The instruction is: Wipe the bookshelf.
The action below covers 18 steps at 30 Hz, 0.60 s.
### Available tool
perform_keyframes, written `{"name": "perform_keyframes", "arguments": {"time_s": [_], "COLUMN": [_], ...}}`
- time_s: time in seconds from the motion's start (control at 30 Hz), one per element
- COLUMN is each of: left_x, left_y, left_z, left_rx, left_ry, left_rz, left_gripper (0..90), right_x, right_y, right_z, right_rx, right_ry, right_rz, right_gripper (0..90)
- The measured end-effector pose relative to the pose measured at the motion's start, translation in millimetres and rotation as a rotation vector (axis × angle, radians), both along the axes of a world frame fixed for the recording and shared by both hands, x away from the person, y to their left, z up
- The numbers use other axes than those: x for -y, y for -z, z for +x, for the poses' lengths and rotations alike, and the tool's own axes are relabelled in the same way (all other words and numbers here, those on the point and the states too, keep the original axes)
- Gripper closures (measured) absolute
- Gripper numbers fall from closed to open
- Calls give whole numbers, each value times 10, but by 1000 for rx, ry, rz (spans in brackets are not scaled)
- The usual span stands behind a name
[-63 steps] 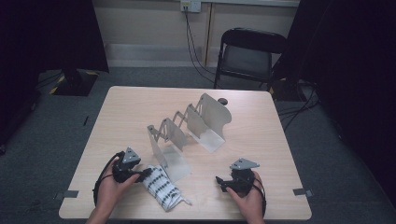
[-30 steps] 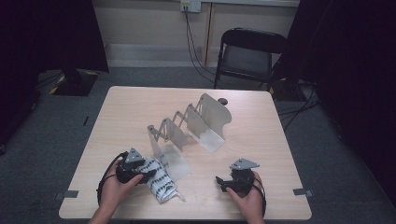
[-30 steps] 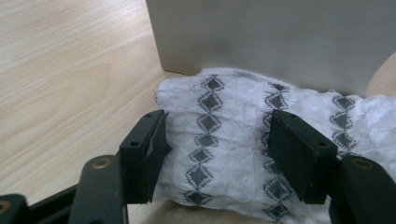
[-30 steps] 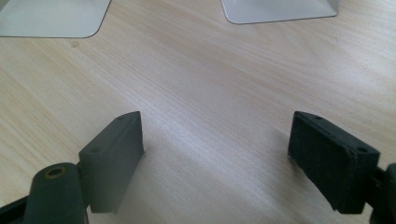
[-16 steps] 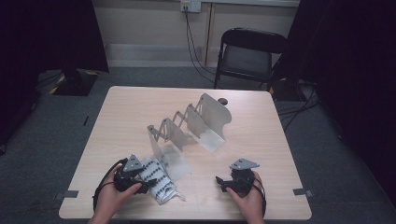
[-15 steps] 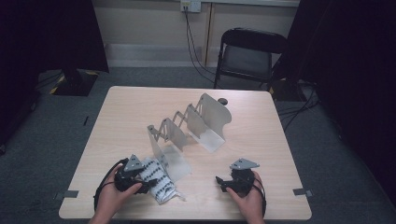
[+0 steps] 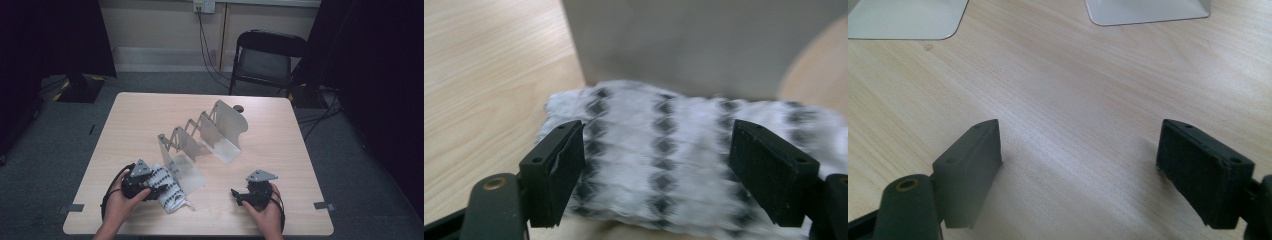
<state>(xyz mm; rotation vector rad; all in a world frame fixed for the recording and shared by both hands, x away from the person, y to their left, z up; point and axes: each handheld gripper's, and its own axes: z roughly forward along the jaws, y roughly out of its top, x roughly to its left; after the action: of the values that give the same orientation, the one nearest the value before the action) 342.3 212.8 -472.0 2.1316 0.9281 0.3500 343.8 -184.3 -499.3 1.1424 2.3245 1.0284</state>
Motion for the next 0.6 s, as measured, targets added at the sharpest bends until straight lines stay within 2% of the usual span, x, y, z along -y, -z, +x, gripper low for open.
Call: {"name": "perform_keyframes", "arguments": {"time_s": [0.13,0.27,0.33,0.37,0.47,0.5,0.6], "left_x": [14,44,77,82,105,119,134], "left_y": [35,138,174,172,194,195,198], "left_z": [-91,-69,-57,-55,-58,-60,-48], "left_rx": [-17,-35,-51,-50,-48,-42,-41], "left_ry": [32,49,51,63,82,88,81], "left_rz": [4,22,10,23,26,44,49], "left_gripper": [200,153,124,96,46,38,38], "right_x": [0,0,0,0,0,0,0], "right_y": [0,0,0,0,0,0,0], "right_z": [0,0,0,0,0,0,0], "right_rx": [0,0,0,0,0,0,0], "right_ry": [0,0,0,0,0,0,0], "right_rz": [0,0,0,0,0,0,0], "right_gripper": [172,172,172,172,172,172,172]}}
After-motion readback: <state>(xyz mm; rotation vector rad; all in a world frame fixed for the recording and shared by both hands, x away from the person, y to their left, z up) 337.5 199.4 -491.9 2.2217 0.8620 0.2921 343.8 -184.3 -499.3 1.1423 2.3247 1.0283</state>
